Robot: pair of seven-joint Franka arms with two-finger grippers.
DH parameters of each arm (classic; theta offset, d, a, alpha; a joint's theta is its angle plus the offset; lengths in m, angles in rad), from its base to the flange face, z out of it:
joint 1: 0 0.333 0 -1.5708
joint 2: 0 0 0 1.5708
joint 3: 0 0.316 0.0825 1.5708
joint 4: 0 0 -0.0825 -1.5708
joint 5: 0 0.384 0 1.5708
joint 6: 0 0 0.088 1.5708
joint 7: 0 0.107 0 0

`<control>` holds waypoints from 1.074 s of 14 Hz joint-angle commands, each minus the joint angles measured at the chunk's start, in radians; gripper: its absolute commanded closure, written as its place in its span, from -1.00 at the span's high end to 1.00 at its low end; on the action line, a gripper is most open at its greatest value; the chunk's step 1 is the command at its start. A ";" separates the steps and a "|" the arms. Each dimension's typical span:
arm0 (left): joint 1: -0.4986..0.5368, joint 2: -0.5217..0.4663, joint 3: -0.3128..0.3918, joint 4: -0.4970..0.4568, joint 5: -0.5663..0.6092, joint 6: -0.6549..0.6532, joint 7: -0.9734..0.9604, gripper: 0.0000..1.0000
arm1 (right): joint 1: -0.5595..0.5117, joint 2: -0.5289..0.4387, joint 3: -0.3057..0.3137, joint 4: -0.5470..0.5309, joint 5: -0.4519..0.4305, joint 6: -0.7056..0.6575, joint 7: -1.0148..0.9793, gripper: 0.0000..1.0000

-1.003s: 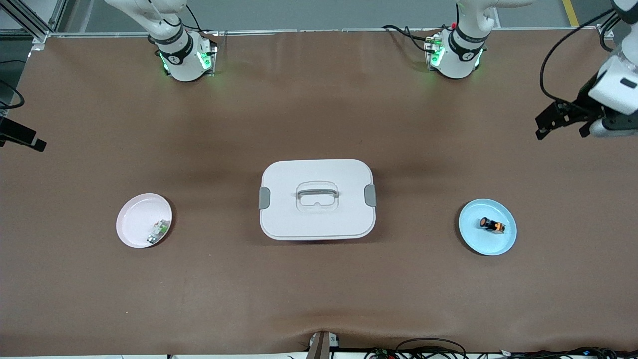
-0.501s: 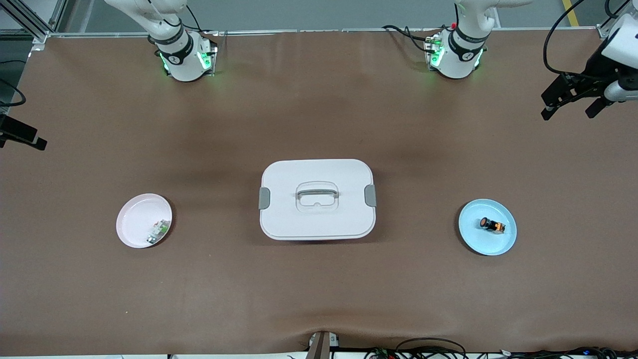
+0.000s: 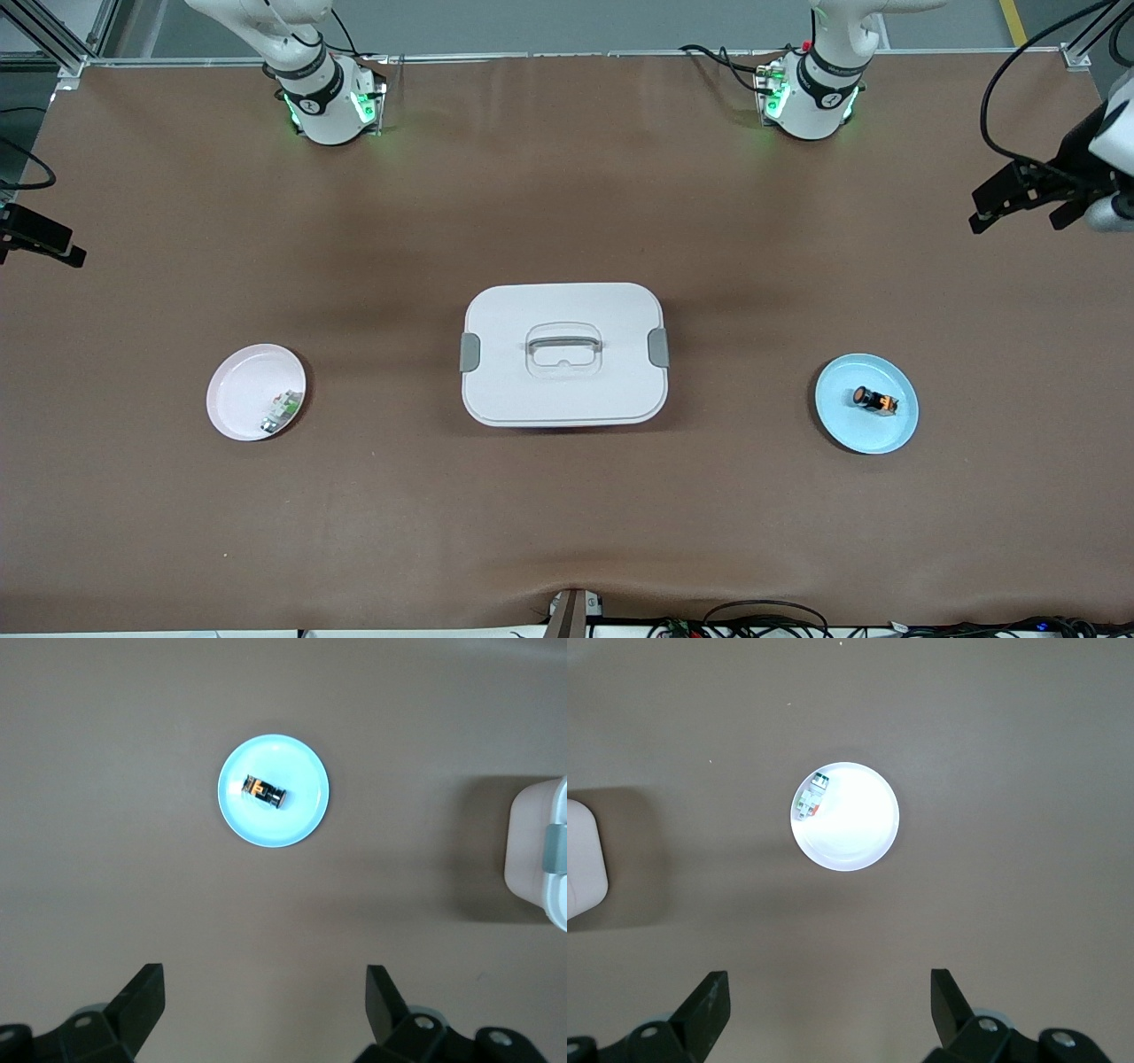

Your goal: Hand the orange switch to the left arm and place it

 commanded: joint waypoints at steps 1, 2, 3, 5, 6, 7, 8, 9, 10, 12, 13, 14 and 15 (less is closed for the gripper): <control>0.015 0.015 -0.009 0.029 -0.016 -0.036 0.026 1.00 | 0.000 0.003 0.000 0.014 -0.012 -0.001 -0.010 1.00; 0.016 0.014 -0.007 0.035 -0.017 -0.036 0.026 1.00 | 0.000 0.003 -0.001 0.014 -0.010 -0.001 -0.010 1.00; 0.022 0.012 -0.006 0.040 -0.017 -0.036 0.026 1.00 | -0.001 0.003 -0.001 0.012 -0.009 -0.001 -0.010 1.00; 0.022 0.014 -0.006 0.040 -0.011 -0.034 0.027 1.00 | 0.000 0.003 -0.001 0.014 -0.009 -0.002 -0.005 1.00; 0.021 0.014 -0.006 0.038 -0.011 -0.037 0.024 1.00 | 0.000 0.003 -0.001 0.014 -0.007 -0.002 -0.005 1.00; 0.019 0.014 -0.006 0.035 -0.011 -0.039 0.021 1.00 | -0.001 0.003 -0.001 0.014 -0.004 -0.001 -0.005 1.00; 0.019 0.015 -0.006 0.037 -0.011 -0.039 0.018 1.00 | 0.000 0.003 -0.001 0.014 -0.004 -0.001 -0.005 1.00; 0.021 0.015 -0.006 0.037 -0.011 -0.039 0.024 1.00 | 0.000 0.003 -0.001 0.014 -0.004 -0.001 -0.005 1.00; 0.022 0.015 -0.006 0.037 -0.013 -0.039 0.024 1.00 | 0.000 0.003 0.000 0.014 -0.003 0.001 -0.005 1.00; 0.018 0.015 -0.006 0.034 -0.011 -0.039 0.014 1.00 | 0.000 0.003 -0.001 0.014 -0.003 -0.001 -0.001 1.00; 0.018 0.017 -0.007 0.034 -0.011 -0.039 0.021 1.00 | 0.000 0.003 -0.001 0.014 -0.001 0.001 0.001 1.00; 0.018 0.017 -0.007 0.034 -0.011 -0.039 0.023 1.00 | -0.001 0.003 -0.001 0.014 0.003 0.001 0.007 1.00; 0.019 0.017 -0.007 0.034 -0.011 -0.039 0.023 1.00 | -0.003 0.003 -0.001 0.012 0.011 0.002 0.016 1.00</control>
